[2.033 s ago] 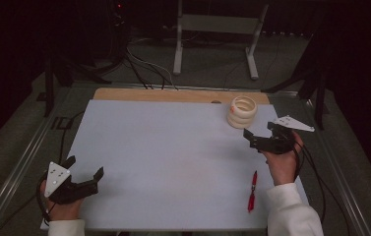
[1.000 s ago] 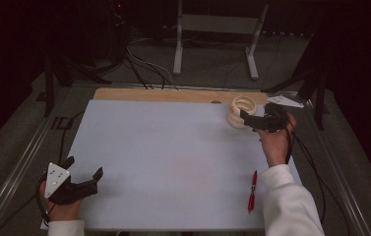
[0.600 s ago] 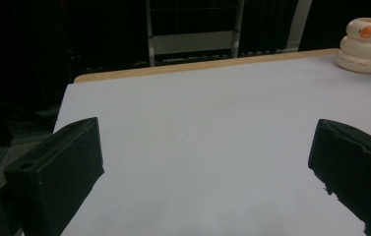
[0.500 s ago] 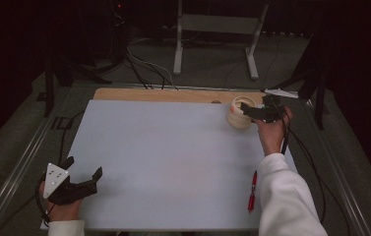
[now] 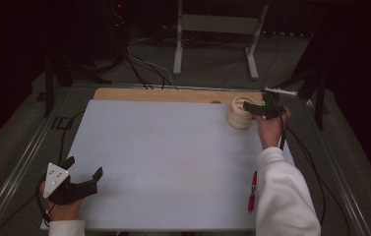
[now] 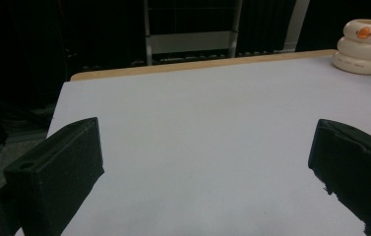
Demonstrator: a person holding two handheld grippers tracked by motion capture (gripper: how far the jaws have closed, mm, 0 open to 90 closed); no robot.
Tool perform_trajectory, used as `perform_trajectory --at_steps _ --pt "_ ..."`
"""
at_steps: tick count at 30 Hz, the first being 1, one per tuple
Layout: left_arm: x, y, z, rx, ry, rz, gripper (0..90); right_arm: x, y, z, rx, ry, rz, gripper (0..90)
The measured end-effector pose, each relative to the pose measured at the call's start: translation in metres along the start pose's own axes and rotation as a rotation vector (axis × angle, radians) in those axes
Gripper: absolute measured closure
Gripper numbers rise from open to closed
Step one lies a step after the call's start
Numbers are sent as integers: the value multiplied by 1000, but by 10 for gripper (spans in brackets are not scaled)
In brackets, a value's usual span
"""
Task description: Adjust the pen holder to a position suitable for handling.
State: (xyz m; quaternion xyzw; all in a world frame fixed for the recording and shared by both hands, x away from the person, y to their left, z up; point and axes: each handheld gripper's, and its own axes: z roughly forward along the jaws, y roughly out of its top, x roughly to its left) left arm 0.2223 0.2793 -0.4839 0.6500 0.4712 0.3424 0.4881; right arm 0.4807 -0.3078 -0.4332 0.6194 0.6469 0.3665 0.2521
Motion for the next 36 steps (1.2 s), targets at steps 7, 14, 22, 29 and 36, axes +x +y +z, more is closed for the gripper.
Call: perform_trajectory --at_steps 7,14,22,29,36 --pt "0 0 1 0 -4 2 7 -3 -4 18 32 -48 80 308" --pt "0 0 0 -2 -5 1 7 -9 -12 22 69 -35 147 409" --pt "0 0 0 0 -5 0 7 -18 -24 21 100 -34 223 701" --pt "0 0 0 0 -2 -1 7 -20 -24 19 119 -37 188 771" --pt "-1 0 0 2 0 3 7 -17 -20 4 94 -22 130 778"
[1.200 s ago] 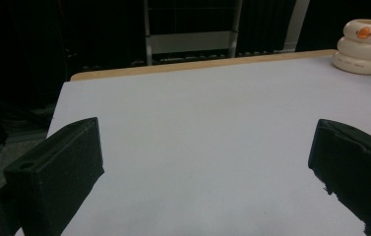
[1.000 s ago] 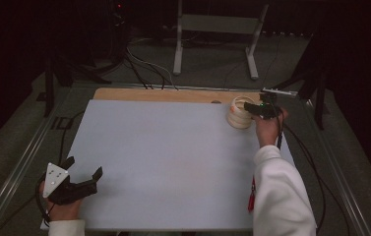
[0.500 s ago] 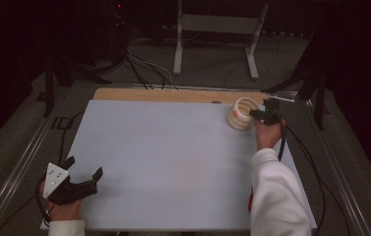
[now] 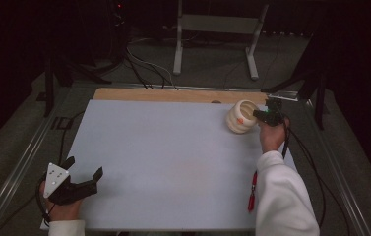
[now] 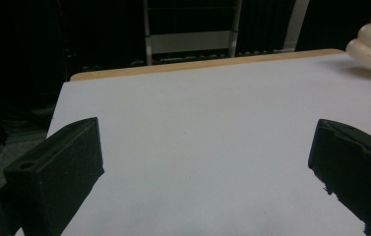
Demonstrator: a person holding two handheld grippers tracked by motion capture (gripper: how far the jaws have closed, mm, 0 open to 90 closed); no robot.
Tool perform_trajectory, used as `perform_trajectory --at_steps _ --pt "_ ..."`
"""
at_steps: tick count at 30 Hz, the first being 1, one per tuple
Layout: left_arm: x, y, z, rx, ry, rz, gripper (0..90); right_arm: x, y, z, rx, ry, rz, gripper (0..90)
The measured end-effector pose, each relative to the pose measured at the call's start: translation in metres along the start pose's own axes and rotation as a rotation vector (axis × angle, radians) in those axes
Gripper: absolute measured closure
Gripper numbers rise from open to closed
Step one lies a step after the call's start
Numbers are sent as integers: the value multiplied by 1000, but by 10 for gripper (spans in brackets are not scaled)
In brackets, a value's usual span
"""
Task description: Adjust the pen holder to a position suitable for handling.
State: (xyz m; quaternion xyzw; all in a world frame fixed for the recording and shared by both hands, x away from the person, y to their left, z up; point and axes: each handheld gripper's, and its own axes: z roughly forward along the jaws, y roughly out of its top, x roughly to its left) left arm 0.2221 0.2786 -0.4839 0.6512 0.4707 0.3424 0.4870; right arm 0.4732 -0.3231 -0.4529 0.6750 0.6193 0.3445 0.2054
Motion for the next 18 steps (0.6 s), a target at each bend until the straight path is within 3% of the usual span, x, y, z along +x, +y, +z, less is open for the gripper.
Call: perform_trajectory --at_steps 9,18 --pt "-2 0 1 7 1 10 7 10 -2 -28 -4 38 -98 778" --pt "-2 0 2 9 0 11 7 37 -18 -45 17 126 -210 777"
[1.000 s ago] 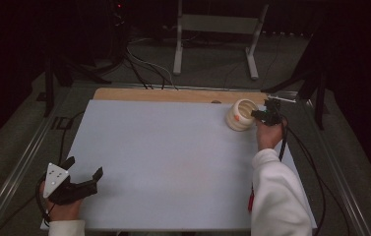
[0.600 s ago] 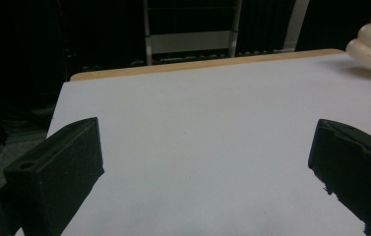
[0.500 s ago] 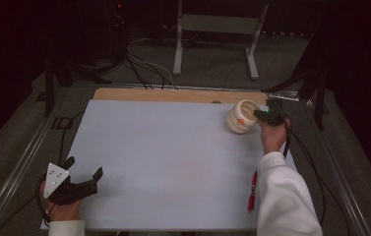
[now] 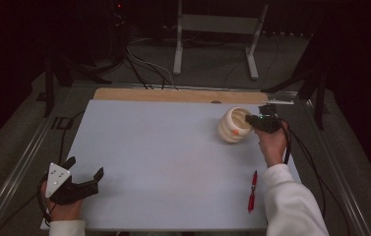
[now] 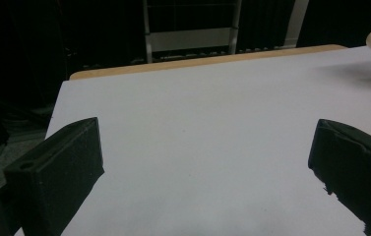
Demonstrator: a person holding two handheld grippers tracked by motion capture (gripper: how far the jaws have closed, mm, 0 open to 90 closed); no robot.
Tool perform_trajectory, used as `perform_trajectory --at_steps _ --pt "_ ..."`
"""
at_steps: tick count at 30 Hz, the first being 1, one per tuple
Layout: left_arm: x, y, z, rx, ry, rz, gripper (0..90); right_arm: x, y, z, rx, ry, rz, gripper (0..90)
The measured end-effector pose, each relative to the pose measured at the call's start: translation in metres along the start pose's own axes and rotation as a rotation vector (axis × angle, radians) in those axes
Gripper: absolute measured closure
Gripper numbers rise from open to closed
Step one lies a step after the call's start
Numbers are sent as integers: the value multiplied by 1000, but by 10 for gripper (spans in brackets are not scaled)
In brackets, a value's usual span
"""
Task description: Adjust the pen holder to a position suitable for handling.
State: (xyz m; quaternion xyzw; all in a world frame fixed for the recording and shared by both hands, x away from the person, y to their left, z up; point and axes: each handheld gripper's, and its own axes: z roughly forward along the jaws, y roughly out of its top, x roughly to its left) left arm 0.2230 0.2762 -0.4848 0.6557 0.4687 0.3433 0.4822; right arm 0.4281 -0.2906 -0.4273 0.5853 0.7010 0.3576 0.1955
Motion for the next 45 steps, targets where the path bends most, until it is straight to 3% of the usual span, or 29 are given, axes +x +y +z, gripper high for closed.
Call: perform_trajectory --at_steps 3,7,15,27,32,37,41,44,45 --pt "0 0 0 1 2 2 7 16 -3 -3 7 40 -59 777" --pt "0 0 0 1 2 2 7 38 -8 -9 7 95 -103 778" --pt "-1 0 1 6 -2 13 7 84 -14 -16 36 164 -213 778" --pt "-3 0 2 8 -12 19 7 141 -41 2 185 216 -357 776" --pt "-2 0 2 7 -12 17 7 152 -49 14 217 215 -370 770" --pt "-2 0 2 8 -12 19 7 155 -49 18 202 216 -349 757" --pt "-2 0 2 6 -11 17 7 152 -50 20 175 278 -293 577" --pt "-2 0 2 9 -12 18 7 152 -50 20 175 314 -288 388" --pt "-2 0 2 9 -12 18 7 152 -50 20 175 314 -288 388"
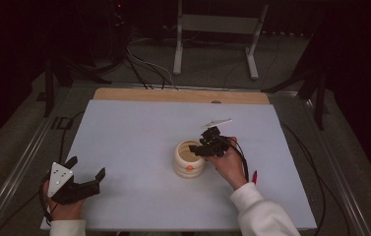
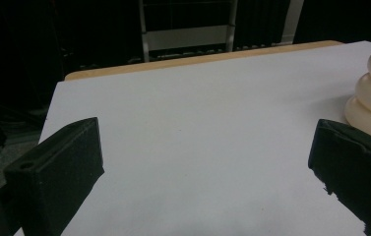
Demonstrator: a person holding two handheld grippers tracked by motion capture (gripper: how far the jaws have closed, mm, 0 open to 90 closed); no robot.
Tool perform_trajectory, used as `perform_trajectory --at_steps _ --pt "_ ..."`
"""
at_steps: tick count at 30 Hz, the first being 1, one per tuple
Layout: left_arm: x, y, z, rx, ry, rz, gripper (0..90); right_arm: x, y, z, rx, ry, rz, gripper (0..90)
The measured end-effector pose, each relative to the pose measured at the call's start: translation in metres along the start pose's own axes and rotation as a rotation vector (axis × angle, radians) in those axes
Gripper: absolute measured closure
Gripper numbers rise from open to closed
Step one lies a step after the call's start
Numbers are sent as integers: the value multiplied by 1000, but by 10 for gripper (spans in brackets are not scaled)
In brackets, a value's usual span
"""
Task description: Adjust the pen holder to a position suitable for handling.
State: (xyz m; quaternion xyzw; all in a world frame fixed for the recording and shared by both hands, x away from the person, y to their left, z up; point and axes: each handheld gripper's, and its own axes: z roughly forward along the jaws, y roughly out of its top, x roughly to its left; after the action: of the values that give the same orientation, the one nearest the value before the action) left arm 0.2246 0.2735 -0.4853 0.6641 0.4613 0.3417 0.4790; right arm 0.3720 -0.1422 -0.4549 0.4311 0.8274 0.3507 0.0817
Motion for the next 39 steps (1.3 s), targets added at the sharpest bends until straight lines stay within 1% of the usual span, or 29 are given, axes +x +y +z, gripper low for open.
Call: perform_trajectory --at_steps 1,2,3,4,5,6,9,10,12,16,18,20,22,24,26,30,31,36,37,38,39 --pt "0 0 0 2 0 1 7 0 0 -1 -7 6 -4 353" --pt "0 0 0 2 0 1 7 0 0 -1 -7 6 -4 353" --pt "0 0 0 3 0 2 7 1 0 -5 -35 18 -5 293" --pt "0 0 0 3 0 2 7 1 0 -5 -35 18 -5 293" --pt "0 0 0 3 0 2 7 2 1 -12 -77 9 -12 293" --pt "0 0 1 4 0 0 7 4 1 -19 -116 -13 -25 152" --pt "0 0 1 4 0 -2 7 4 1 -22 -125 -15 -29 148" --pt "0 0 1 4 1 -2 7 4 0 -28 -145 -11 -37 79" --pt "-1 0 1 3 -1 -1 7 3 -2 -33 -162 -24 -44 34" --pt "-1 -1 2 9 -2 0 7 1 -6 -43 -203 -29 -44 23" --pt "-1 -1 2 10 -2 1 7 0 -9 -47 -216 -48 -44 23" --pt "-1 -1 2 11 -2 4 7 -2 -11 -53 -231 -52 -38 23" --pt "-1 -1 2 10 -1 4 7 -4 -14 -58 -249 -68 -39 24" --pt "-1 -1 1 10 0 4 7 -6 -17 -63 -266 -70 -51 24" --pt "-1 -1 1 10 0 4 7 -6 -21 -67 -280 -99 -75 24" --pt "-1 -1 1 10 1 4 7 -8 -28 -76 -324 -131 -99 24" --pt "-1 -1 1 11 1 5 7 -9 -31 -78 -332 -137 -98 24" --pt "-1 -1 2 13 1 4 7 -13 -42 -88 -328 -187 -80 24" --pt "-1 -1 2 13 1 4 7 -13 -42 -88 -328 -187 -80 24" --pt "-1 -1 2 13 1 3 7 -17 -50 -93 -327 -213 -71 24" --pt "-1 -1 2 13 1 3 7 -17 -50 -93 -327 -213 -71 24"
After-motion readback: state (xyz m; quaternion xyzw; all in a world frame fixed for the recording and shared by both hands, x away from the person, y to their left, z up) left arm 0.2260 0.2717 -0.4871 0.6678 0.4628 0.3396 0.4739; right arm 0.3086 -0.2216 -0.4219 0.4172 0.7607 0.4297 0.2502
